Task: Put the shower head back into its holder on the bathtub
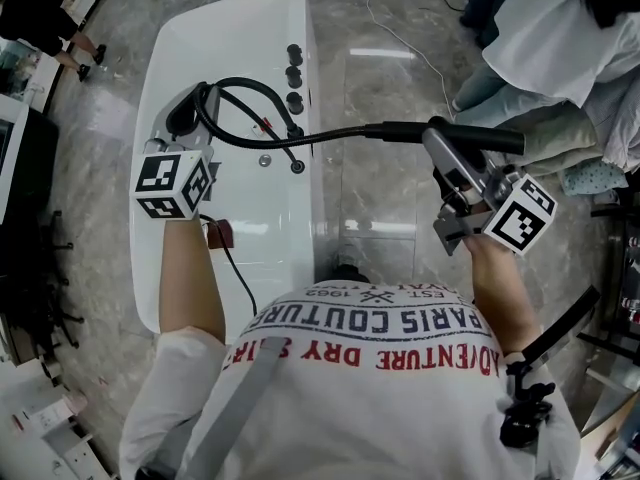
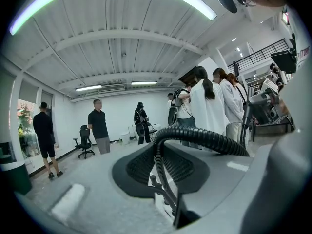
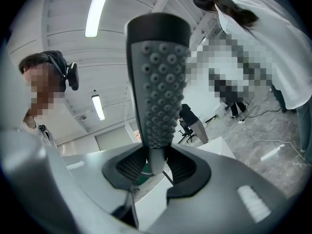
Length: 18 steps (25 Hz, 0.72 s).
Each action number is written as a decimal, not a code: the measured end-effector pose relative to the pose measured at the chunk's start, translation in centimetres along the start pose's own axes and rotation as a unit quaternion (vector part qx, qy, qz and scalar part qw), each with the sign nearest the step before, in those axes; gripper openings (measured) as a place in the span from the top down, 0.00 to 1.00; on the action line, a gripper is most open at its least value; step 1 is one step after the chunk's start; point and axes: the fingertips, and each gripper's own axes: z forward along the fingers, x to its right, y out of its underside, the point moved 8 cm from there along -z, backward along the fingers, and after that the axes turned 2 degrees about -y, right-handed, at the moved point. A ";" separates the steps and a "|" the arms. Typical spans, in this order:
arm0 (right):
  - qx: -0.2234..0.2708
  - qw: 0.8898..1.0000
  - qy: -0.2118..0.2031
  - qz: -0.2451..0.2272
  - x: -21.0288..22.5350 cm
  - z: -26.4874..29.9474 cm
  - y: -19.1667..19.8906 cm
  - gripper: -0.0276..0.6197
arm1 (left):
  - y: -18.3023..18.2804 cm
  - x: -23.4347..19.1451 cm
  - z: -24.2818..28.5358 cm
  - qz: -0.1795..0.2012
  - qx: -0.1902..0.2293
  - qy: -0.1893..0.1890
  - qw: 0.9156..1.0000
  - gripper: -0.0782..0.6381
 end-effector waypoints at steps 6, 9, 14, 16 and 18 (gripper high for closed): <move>-0.012 1.000 0.007 0.012 1.4 1.5 0.9 0.75 | 3.0 -0.5 0.8 -0.013 -0.025 0.007 1.000 0.81; -0.013 1.000 0.015 0.017 1.8 1.8 1.2 0.75 | 4.2 -0.7 0.9 -0.019 -0.036 0.006 0.999 0.81; -0.022 0.999 0.011 0.027 2.0 3.8 1.6 0.75 | 4.1 -2.5 0.4 -0.011 -0.035 -0.005 0.999 0.81; -0.022 0.999 0.007 0.028 2.2 3.8 1.9 0.75 | 3.8 -2.5 0.2 0.000 -0.035 -0.009 0.999 0.81; -0.021 0.999 0.001 0.031 2.3 3.6 2.2 0.75 | 3.7 -2.3 0.0 0.013 -0.037 -0.015 0.999 0.81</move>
